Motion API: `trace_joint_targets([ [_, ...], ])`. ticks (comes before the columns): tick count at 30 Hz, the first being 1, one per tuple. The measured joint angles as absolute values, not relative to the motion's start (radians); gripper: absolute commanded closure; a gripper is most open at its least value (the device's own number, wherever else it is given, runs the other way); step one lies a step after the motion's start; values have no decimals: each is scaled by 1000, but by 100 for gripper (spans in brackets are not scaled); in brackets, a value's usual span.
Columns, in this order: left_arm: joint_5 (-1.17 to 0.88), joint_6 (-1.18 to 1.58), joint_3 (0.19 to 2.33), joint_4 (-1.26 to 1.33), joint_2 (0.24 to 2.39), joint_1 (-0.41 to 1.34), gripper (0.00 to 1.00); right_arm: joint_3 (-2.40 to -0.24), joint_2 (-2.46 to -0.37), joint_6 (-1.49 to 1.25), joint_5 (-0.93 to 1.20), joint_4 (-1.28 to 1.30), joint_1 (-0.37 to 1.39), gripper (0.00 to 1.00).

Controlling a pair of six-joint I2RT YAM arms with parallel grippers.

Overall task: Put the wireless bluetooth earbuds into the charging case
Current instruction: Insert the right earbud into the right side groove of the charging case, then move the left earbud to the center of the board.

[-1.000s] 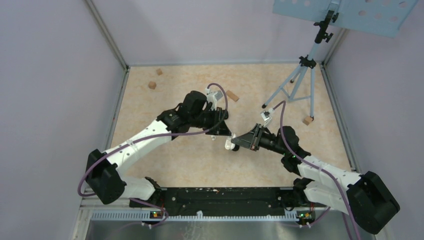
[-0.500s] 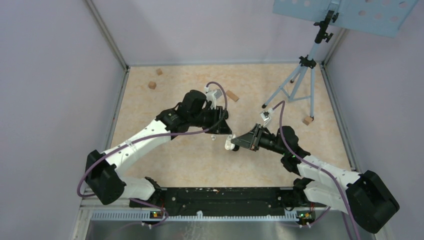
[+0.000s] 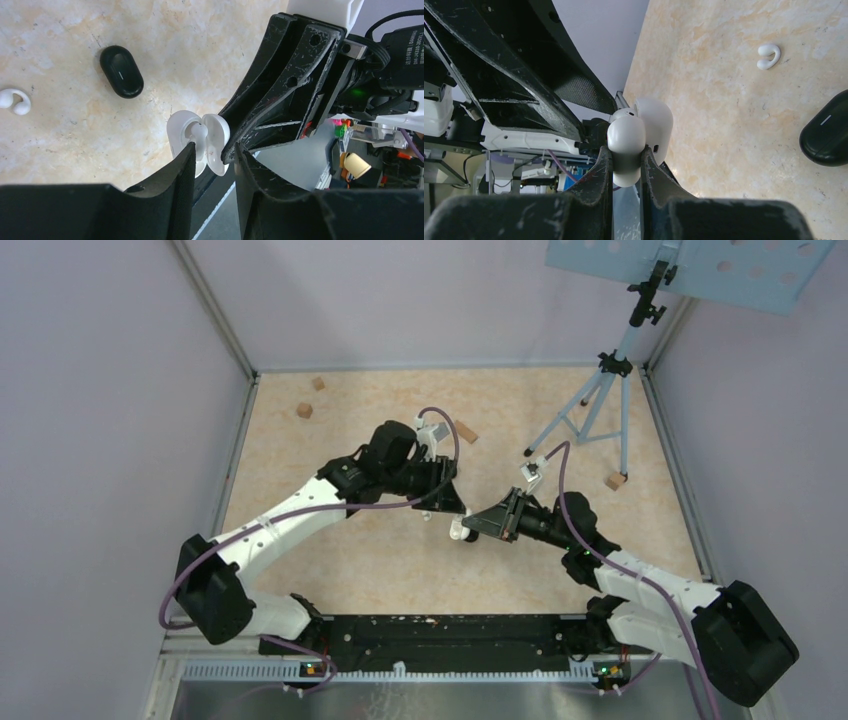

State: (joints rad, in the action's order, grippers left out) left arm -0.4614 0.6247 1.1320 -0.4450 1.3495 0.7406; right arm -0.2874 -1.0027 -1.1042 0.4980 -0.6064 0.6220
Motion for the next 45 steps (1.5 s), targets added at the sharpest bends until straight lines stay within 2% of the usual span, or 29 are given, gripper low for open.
trace_joint_targets([
  [6, -497, 624, 1132, -450, 1370, 741, 62, -287, -1003, -1104, 498, -606, 622, 100],
  [10, -521, 625, 1132, -449, 1371, 741, 65, -287, -1003, -1104, 498, -606, 622, 100],
  [21, -528, 628, 1132, -449, 1370, 745, 64, -287, -1003, -1105, 498, -606, 622, 100],
  [25, -484, 625, 1132, -457, 1357, 746, 65, -287, -1003, -1105, 497, -606, 622, 100],
  [30, -429, 611, 1132, -477, 1313, 747, 72, -287, -1002, -1105, 493, -606, 622, 100],
  [36, -364, 602, 1126, -492, 1280, 747, 72, -287, -999, -1105, 487, -603, 622, 100],
  [45, -207, 592, 1000, -532, 1178, 727, 72, -287, -909, -1081, 465, -514, 622, 100],
])
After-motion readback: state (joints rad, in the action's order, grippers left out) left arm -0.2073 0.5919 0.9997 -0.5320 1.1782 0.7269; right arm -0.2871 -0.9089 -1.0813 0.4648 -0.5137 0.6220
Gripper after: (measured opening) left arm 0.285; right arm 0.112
